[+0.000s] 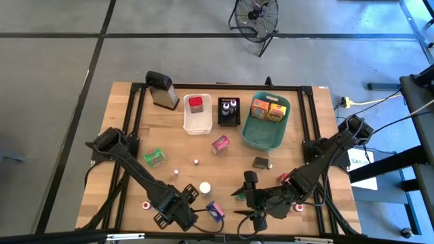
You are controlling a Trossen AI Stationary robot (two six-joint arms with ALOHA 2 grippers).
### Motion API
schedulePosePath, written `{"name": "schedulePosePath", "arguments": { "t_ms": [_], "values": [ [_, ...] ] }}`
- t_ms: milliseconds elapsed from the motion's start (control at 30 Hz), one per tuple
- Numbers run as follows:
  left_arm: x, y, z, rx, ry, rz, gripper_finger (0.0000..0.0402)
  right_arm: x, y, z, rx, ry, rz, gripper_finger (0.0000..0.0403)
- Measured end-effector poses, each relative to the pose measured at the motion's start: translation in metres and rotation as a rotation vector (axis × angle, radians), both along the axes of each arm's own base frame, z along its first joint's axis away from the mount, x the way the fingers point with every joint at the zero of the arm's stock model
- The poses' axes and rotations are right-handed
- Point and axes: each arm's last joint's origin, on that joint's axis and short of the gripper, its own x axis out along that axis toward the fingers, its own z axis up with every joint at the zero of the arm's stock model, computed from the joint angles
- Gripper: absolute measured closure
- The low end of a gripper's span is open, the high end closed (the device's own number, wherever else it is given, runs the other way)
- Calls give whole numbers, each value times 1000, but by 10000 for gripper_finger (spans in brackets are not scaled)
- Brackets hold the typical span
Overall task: Pick & Place Kitchen Items
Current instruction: Put the black spice bottle into the white bin
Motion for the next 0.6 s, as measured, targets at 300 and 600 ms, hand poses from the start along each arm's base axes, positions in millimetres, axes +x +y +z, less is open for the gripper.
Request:
{"name": "schedulePosePath", "arguments": {
  "t_ms": [300, 600],
  "values": [
    [3, 1, -4, -42, 9, -25, 100, 0, 0, -1, -4, 5, 0, 139],
    [3, 1, -4, -39, 7, -42, 100, 0, 0, -1, -7, 7, 0, 139]
  ]
}}
